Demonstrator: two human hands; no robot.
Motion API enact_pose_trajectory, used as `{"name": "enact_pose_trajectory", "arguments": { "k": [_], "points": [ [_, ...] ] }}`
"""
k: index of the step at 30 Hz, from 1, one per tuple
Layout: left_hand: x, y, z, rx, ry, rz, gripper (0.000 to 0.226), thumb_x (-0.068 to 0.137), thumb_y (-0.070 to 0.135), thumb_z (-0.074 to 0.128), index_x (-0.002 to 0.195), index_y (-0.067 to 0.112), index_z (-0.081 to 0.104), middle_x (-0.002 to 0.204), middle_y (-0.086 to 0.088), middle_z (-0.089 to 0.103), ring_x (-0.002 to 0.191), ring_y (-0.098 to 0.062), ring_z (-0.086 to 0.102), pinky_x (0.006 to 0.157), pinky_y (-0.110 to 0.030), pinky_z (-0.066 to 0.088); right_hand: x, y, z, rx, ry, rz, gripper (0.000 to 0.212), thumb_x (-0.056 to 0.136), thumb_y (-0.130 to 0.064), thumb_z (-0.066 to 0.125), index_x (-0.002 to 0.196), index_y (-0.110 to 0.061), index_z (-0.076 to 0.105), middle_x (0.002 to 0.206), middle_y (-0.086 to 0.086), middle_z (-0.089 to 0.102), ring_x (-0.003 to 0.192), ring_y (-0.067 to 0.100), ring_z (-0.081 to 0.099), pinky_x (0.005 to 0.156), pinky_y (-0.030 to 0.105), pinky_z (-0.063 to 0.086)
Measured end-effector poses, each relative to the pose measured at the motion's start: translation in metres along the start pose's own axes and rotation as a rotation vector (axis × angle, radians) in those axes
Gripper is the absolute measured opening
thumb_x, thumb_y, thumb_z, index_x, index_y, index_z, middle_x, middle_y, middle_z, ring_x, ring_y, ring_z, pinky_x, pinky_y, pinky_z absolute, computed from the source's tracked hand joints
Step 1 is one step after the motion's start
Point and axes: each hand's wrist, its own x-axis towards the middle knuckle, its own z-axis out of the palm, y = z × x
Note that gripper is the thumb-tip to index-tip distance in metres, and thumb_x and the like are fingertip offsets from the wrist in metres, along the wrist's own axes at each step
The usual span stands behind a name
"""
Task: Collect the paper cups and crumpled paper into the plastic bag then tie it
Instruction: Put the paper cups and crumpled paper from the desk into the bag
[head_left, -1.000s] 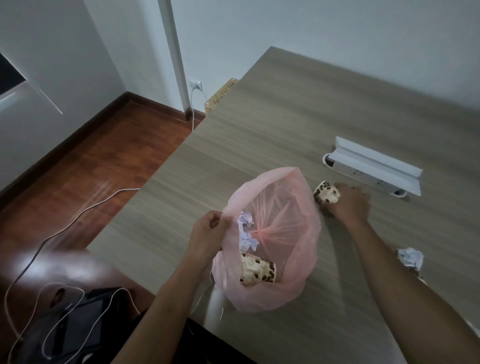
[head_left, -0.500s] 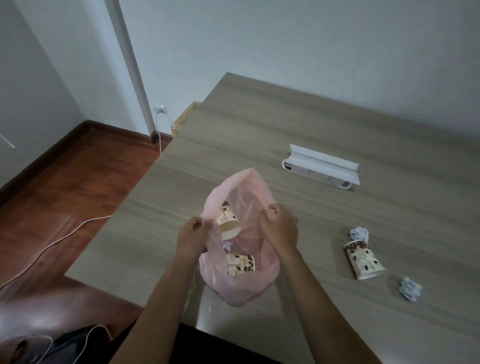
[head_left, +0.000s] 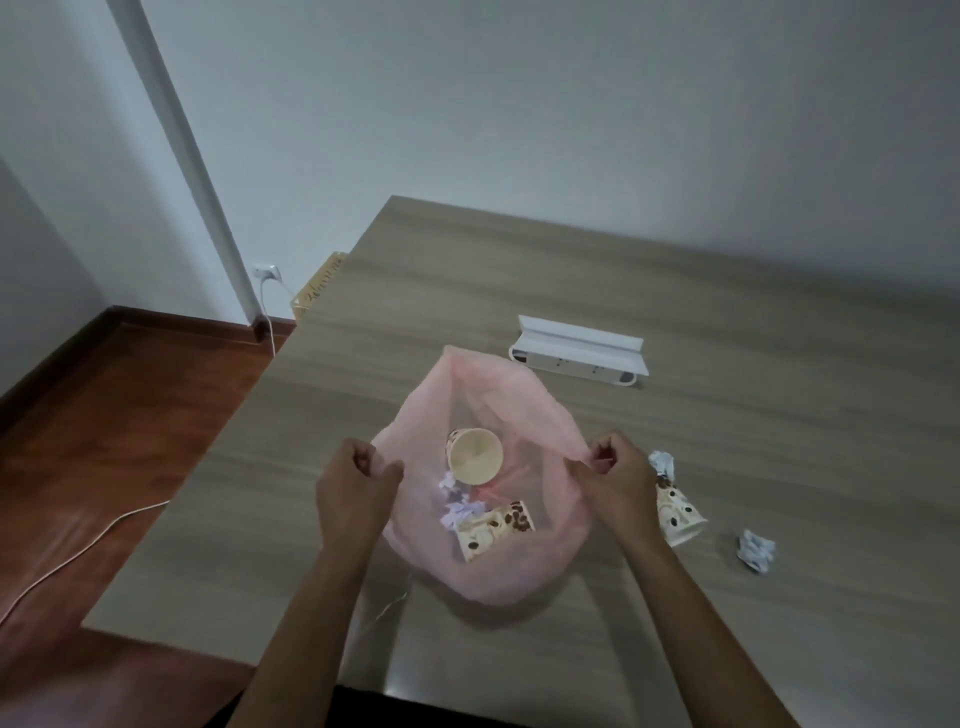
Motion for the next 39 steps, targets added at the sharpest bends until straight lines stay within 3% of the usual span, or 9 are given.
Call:
{"name": "enact_pose_trajectory", "arguments": {
  "k": [4, 11, 18, 23, 27, 30, 33, 36, 39],
  "points": [
    [-0.008, 0.012, -0.004, -0.042, -0.027, 0.015, 0.020, 0.073, 0.006, 0.072, 0.078, 0.011, 0.054, 0.070, -0.001, 0.053, 0.064, -0.018, 0.048, 0.055, -0.026, 0.037, 0.000, -0.017, -0.028, 0.032, 0.142, -0.088, 0.024, 0.068, -0.009, 0.081, 0.082, -0.016, 0.063, 0.073, -0.004, 0.064, 0.063, 0.013, 0.056, 0.054, 0.011, 0.043],
    [-0.018, 0.013, -0.003, -0.133, -0.071, 0.045, 0.018, 0.083, 0.019, 0.069, 0.072, 0.011, 0.056, 0.066, -0.002, 0.057, 0.063, -0.020, 0.049, 0.058, -0.030, 0.039, -0.001, -0.010, -0.045, -0.111, 0.165, -0.157, 0.020, 0.069, -0.012, 0.078, 0.067, -0.011, 0.058, 0.068, 0.004, 0.059, 0.062, 0.018, 0.051, 0.057, 0.022, 0.038],
    [-0.018, 0.009, -0.002, -0.081, -0.107, 0.052, 0.020, 0.077, 0.005, 0.066, 0.070, 0.014, 0.050, 0.067, -0.001, 0.054, 0.063, -0.018, 0.048, 0.055, -0.027, 0.037, -0.010, 0.011, -0.037, -0.101, 0.064, -0.010, 0.028, 0.072, 0.003, 0.067, 0.090, -0.017, 0.057, 0.075, -0.006, 0.057, 0.067, 0.010, 0.053, 0.054, 0.007, 0.039],
    [-0.018, -0.003, 0.005, 0.021, -0.209, -0.093, 0.012, 0.075, 0.013, 0.068, 0.084, 0.019, 0.065, 0.080, 0.000, 0.063, 0.072, -0.016, 0.057, 0.060, -0.025, 0.041, -0.016, 0.021, -0.023, -0.329, -0.273, -0.014, 0.036, 0.068, -0.028, 0.084, 0.103, -0.026, 0.072, 0.076, -0.011, 0.063, 0.066, 0.005, 0.053, 0.058, 0.018, 0.036],
    [-0.018, 0.001, 0.003, 0.081, -0.197, -0.014, 0.011, 0.079, 0.025, 0.070, 0.070, 0.018, 0.068, 0.064, 0.003, 0.064, 0.064, -0.017, 0.059, 0.056, -0.025, 0.040, -0.016, 0.016, -0.022, -0.224, -0.086, -0.087, 0.017, 0.076, -0.027, 0.081, 0.071, -0.019, 0.067, 0.057, -0.014, 0.053, 0.055, 0.000, 0.047, 0.057, 0.019, 0.036],
    [-0.015, 0.001, -0.004, 0.112, -0.048, 0.099, 0.013, 0.079, 0.028, 0.074, 0.074, 0.019, 0.065, 0.079, 0.000, 0.062, 0.068, -0.019, 0.059, 0.059, -0.027, 0.039, -0.010, 0.008, -0.028, -0.127, 0.075, -0.063, 0.013, 0.083, -0.006, 0.071, 0.081, -0.012, 0.059, 0.071, -0.010, 0.058, 0.067, 0.001, 0.056, 0.059, 0.007, 0.038],
    [-0.012, 0.001, -0.008, 0.155, 0.034, 0.129, 0.016, 0.076, 0.024, 0.078, 0.077, 0.024, 0.062, 0.096, -0.002, 0.053, 0.077, -0.022, 0.058, 0.066, -0.026, 0.038, -0.007, 0.010, -0.025, -0.125, 0.052, -0.031, 0.021, 0.080, -0.002, 0.073, 0.087, -0.014, 0.057, 0.073, -0.005, 0.063, 0.071, 0.016, 0.063, 0.068, 0.022, 0.046],
    [-0.011, 0.003, -0.013, 0.131, 0.098, 0.173, 0.021, 0.073, 0.015, 0.078, 0.071, 0.020, 0.057, 0.079, 0.000, 0.060, 0.069, -0.021, 0.057, 0.061, -0.028, 0.037, -0.011, 0.006, -0.029, -0.057, 0.197, -0.102, 0.027, 0.073, 0.000, 0.079, 0.091, -0.014, 0.065, 0.074, 0.000, 0.064, 0.065, 0.008, 0.059, 0.064, 0.014, 0.048],
    [-0.007, 0.006, -0.015, 0.099, 0.108, 0.128, 0.022, 0.070, 0.009, 0.079, 0.072, 0.015, 0.058, 0.062, 0.001, 0.054, 0.058, -0.018, 0.050, 0.053, -0.029, 0.036, -0.007, 0.002, -0.037, -0.139, 0.323, -0.237, 0.025, 0.071, 0.000, 0.079, 0.091, -0.012, 0.073, 0.074, 0.006, 0.061, 0.065, 0.020, 0.056, 0.068, 0.028, 0.048]
  ]
}}
